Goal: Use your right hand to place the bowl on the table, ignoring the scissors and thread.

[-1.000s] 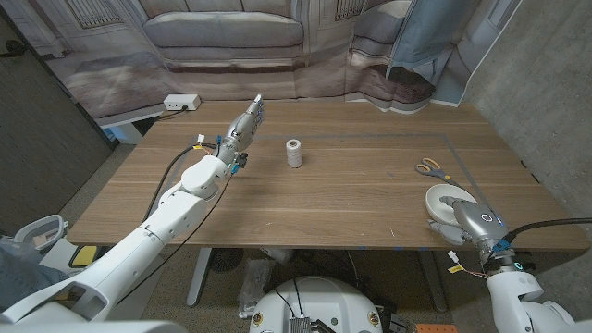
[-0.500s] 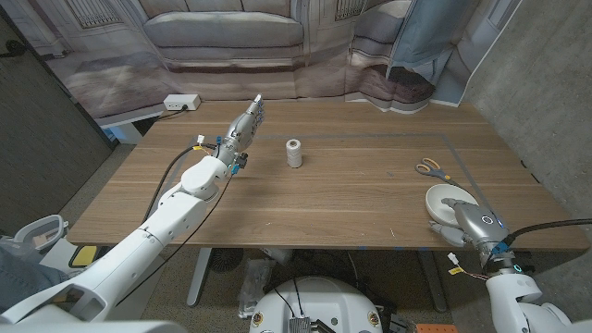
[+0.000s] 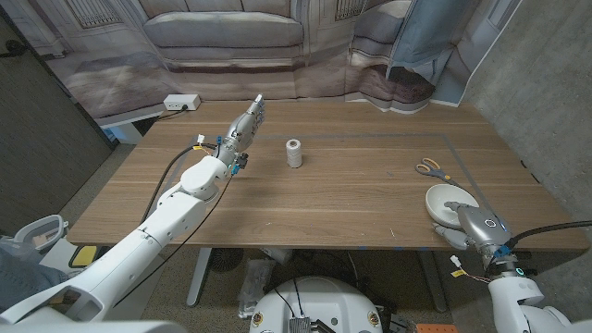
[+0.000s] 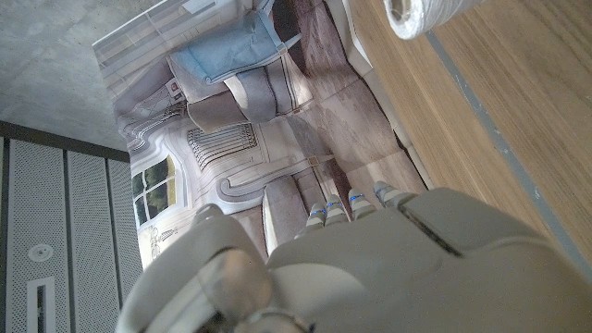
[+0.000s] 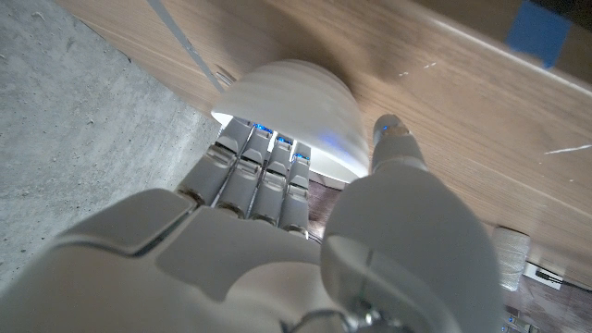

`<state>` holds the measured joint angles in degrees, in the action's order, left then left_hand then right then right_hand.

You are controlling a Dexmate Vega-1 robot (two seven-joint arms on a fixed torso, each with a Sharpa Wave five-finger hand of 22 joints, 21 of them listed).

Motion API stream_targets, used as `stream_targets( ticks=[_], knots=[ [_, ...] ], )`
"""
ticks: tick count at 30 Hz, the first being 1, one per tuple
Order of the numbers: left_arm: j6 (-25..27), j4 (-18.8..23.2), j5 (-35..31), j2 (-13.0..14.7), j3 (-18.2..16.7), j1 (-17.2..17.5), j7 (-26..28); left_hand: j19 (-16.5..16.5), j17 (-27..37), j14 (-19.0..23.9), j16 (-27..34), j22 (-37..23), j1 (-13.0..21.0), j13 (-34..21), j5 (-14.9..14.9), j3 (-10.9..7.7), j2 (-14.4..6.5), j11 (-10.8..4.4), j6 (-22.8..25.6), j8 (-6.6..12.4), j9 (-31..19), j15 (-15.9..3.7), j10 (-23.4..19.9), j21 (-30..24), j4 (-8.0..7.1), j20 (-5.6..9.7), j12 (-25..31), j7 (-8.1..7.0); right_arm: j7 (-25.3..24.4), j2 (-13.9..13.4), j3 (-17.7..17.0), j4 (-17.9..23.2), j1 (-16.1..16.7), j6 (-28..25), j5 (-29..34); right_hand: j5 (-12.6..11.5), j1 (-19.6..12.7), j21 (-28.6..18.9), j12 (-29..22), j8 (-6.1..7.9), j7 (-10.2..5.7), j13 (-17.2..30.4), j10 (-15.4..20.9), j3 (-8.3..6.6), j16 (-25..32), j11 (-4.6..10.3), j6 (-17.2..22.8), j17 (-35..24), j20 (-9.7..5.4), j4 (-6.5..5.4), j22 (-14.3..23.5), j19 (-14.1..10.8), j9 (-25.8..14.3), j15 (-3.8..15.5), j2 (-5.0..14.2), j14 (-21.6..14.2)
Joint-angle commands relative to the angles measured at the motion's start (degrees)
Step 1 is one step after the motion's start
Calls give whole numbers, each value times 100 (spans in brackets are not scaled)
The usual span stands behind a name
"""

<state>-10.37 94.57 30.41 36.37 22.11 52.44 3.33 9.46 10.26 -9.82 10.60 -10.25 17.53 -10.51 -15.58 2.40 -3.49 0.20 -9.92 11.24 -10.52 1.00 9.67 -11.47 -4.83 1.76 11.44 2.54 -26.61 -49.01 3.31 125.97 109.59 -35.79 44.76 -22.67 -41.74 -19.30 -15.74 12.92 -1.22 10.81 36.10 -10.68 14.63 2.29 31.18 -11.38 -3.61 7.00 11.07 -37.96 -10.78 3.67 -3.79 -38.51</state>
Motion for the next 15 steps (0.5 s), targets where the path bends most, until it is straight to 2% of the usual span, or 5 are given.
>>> stream_targets(
  ticks=[1,7,11,15],
  knots=[
    [-2,24,-6,7,-9,31,19,71,28,-122,17,-15,-12,-12,28,30,-33,-3,-5,1,-22,18,83,-4,-26,112,4,-17,-341,-140,63,-151,-58,87,-196,16,-30,-46,-53,47,-39,10,146,-2,37,75,126,-33,-467,-41,31,-119,-27,568,79,-124],
    [-60,-27,-7,-20,-12,22,8,73,28,-120,17,-15,-18,-11,28,39,-36,-10,-7,0,-22,15,83,-3,-31,108,4,-21,-537,-167,130,-223,-157,151,-250,34,-124,-87,-94,90,-175,14,340,-29,76,246,360,-42,-524,-22,43,-244,-29,676,151,-349],
    [-90,-61,-1,-42,-16,21,12,74,28,-117,18,-15,-20,-11,27,45,-38,-5,-6,0,-22,11,77,-3,-34,106,6,-20,-585,-226,197,-264,-246,168,-270,47,-176,-109,-128,109,-234,14,471,-52,88,263,471,-51,-560,-16,51,-304,-30,755,207,-434],
    [-85,-74,3,-41,-23,16,14,72,28,-117,18,-15,-22,-11,27,49,-39,-6,-5,0,-22,13,76,-5,-36,108,7,-20,-632,-258,290,-304,-344,135,-275,69,-265,-128,-166,145,-340,15,635,-82,113,366,653,-77,-608,7,61,-353,-30,801,266,-544]
  ],
)
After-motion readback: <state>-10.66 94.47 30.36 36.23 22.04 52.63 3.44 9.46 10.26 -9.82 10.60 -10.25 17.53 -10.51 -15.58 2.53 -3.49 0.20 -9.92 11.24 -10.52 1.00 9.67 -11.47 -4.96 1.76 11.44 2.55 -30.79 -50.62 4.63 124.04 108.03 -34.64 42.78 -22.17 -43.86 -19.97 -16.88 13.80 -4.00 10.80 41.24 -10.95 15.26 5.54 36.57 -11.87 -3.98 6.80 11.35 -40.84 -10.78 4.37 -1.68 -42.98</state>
